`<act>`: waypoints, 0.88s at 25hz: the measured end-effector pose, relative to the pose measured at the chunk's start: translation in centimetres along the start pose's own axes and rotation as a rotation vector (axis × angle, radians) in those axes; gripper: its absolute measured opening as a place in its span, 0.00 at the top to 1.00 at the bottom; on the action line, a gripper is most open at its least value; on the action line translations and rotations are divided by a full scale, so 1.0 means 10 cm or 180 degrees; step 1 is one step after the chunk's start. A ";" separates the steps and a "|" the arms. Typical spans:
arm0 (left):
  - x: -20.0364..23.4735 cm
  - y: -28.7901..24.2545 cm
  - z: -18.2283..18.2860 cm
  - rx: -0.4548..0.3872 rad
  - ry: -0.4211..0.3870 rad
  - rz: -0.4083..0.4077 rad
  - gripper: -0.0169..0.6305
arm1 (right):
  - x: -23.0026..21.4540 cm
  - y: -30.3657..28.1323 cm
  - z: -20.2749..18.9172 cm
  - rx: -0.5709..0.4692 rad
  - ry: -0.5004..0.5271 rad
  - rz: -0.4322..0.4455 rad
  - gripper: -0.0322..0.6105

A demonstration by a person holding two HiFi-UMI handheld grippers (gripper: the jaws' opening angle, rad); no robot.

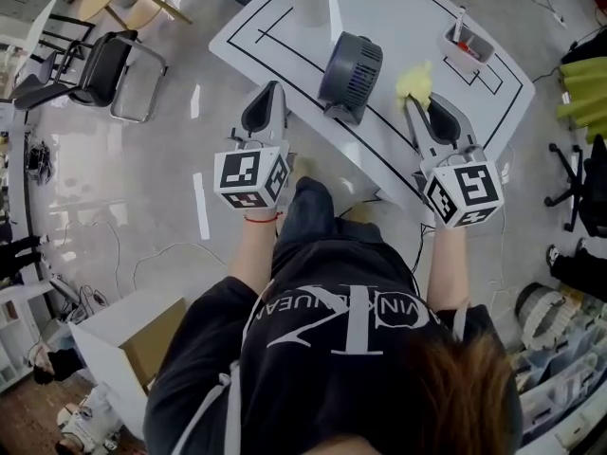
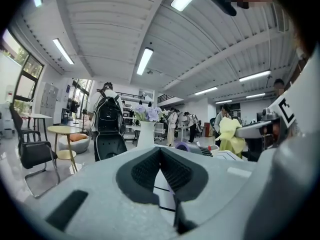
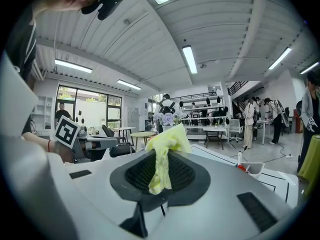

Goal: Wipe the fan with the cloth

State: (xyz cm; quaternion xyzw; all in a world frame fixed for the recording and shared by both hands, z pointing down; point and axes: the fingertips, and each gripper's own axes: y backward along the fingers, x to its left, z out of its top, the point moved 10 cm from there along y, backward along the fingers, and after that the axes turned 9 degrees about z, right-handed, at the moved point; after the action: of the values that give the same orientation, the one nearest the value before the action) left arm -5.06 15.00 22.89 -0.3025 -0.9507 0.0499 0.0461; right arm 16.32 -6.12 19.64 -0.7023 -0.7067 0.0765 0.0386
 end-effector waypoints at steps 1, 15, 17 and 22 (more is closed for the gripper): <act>0.01 0.00 0.03 -0.0022 0.0004 -0.0006 0.97 | 0.00 0.00 0.02 -0.0018 -0.0010 -0.0002 0.85; 0.16 0.05 0.30 -0.0231 0.0026 -0.0017 0.97 | 0.06 -0.07 0.20 -0.0121 0.0043 0.0019 0.85; 0.16 0.07 0.31 -0.0234 0.0025 -0.0015 0.97 | 0.07 -0.08 0.21 -0.0117 0.0044 0.0031 0.85; 0.18 0.05 0.33 -0.0233 0.0035 -0.0037 0.97 | 0.07 -0.10 0.20 -0.0109 0.0035 0.0035 0.85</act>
State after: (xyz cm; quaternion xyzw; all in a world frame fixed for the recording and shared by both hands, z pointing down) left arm -6.61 16.20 19.68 -0.2988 -0.9534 0.0132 0.0406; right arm 14.98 -5.55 17.80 -0.7072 -0.7038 0.0607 0.0300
